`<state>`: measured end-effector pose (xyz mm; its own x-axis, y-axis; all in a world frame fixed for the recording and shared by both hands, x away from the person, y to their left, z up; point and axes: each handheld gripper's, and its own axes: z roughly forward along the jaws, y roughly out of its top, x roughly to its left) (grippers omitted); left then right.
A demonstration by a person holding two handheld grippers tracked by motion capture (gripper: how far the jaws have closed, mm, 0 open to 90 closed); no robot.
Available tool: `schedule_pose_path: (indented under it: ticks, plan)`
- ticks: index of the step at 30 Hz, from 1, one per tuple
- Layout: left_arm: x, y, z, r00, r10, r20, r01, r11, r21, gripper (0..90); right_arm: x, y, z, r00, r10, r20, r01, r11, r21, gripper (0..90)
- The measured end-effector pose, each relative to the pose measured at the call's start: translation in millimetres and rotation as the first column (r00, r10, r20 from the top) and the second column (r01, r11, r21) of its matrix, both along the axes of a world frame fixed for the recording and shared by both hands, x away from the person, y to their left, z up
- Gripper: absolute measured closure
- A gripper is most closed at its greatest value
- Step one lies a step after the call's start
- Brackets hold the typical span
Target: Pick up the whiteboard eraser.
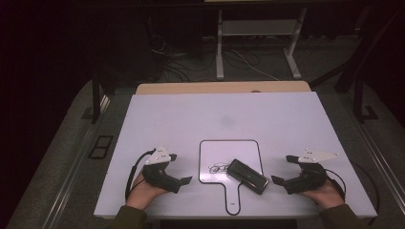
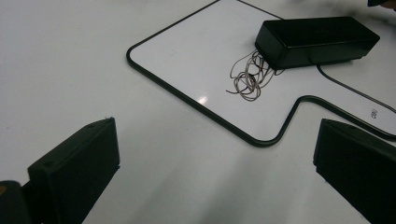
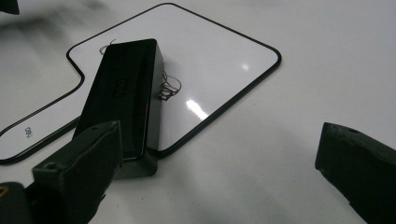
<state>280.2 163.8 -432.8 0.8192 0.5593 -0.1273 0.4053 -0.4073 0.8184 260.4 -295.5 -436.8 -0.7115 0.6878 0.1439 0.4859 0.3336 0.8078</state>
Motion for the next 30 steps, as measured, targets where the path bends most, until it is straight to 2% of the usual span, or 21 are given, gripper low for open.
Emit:
schedule_pose_path:
  ticks: [7, 12, 15, 19, 22, 30]
  plan:
    - [0.2, 0.4, 1.8, 0.9999, 0.005, 0.009, -0.005, 1.0, -0.006, 0.0, 2.4, -2.5, 0.6, 1.0, 0.001, -0.008, -0.001, 1.0, 0.012, 0.0]
    - [-1.8, 1.3, 2.8, 0.9999, 0.001, 0.014, -0.001, 1.0, -0.008, 0.0, 1.7, -1.2, 7.3, 0.9998, 0.013, -0.014, -0.013, 1.0, -0.004, 0.0]
    - [-2.0, 0.8, 2.1, 1.0, 0.008, -0.006, -0.008, 0.9999, -0.011, 0.0, 2.1, 0.1, 10.1, 0.9996, 0.02, -0.022, -0.02, 1.0, -0.009, 0.0]
    - [-2.2, 0.3, 3.0, 0.9999, 0.006, 0.008, -0.006, 1.0, -0.004, 0.0, 3.7, 1.1, 12.5, 0.9996, 0.023, -0.018, -0.024, 1.0, -0.006, 0.0]
    - [-2.2, -0.2, 2.5, 0.9998, 0.018, 0.0, -0.018, 0.9998, 0.001, 0.0, 5.3, 1.0, 14.1, 0.9994, 0.027, -0.021, -0.027, 1.0, 0.004, 0.0]
    - [-3.4, -1.4, 3.0, 0.9999, 0.011, 0.006, -0.011, 0.9999, -0.001, 0.0, 6.4, 5.9, 16.3, 0.9985, 0.047, -0.027, -0.047, 0.999, -0.019, 0.0]
